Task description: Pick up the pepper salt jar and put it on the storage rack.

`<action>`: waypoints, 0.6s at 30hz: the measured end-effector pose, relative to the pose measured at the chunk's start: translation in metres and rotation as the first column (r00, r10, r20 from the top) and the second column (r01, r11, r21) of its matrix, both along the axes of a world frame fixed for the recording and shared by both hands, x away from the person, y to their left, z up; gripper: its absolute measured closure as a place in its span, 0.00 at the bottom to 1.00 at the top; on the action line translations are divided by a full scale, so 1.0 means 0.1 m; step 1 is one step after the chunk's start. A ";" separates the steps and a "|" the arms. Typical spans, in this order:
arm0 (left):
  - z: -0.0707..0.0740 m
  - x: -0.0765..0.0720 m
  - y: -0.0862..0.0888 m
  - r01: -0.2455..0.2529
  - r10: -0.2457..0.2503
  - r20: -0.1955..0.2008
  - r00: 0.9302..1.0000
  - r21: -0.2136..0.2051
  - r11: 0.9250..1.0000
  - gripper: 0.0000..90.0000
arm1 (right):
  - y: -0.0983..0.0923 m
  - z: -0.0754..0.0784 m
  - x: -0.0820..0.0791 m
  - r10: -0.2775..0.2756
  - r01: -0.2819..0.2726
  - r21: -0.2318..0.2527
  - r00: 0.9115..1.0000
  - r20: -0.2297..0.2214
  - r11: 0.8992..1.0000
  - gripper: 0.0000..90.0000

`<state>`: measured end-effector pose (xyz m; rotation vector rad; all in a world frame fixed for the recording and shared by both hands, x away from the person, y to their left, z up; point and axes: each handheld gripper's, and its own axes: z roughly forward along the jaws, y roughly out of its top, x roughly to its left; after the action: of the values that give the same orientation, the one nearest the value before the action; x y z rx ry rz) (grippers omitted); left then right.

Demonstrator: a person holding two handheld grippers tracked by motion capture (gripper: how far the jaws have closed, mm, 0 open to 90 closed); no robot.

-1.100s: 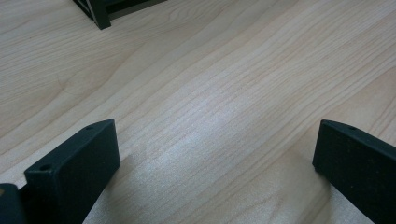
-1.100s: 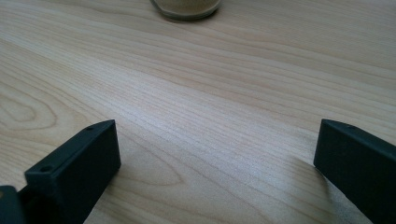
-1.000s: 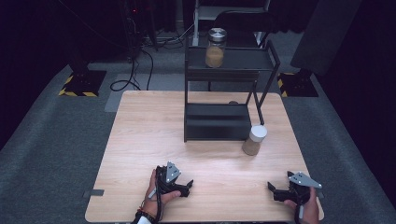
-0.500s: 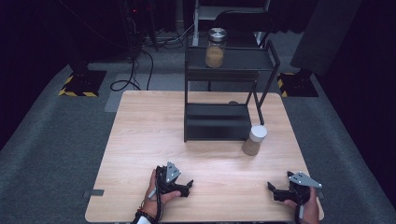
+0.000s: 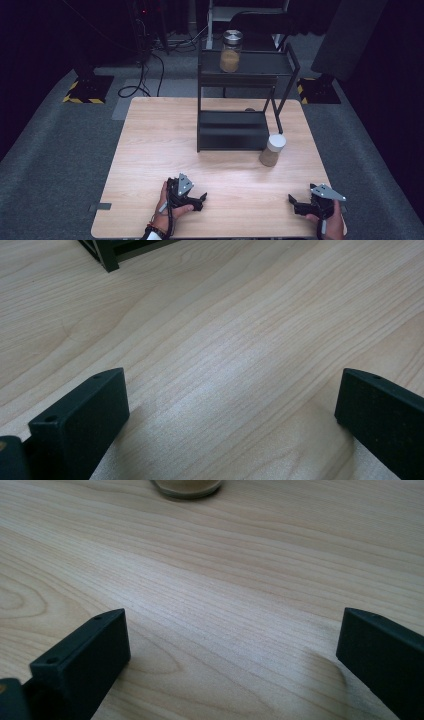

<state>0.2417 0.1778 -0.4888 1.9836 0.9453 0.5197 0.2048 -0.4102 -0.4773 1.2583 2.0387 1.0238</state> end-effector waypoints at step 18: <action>0.00 0.00 0.00 0.003 -0.003 0.001 1.000 0.001 1.000 0.01 | 0.11 0.34 0.36 0.092 -0.094 0.070 0.995 0.039 0.993 0.01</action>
<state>0.2419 0.1780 -0.4887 1.9857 0.9415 0.5190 0.2412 -0.3996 -0.4435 1.1810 2.0661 1.1634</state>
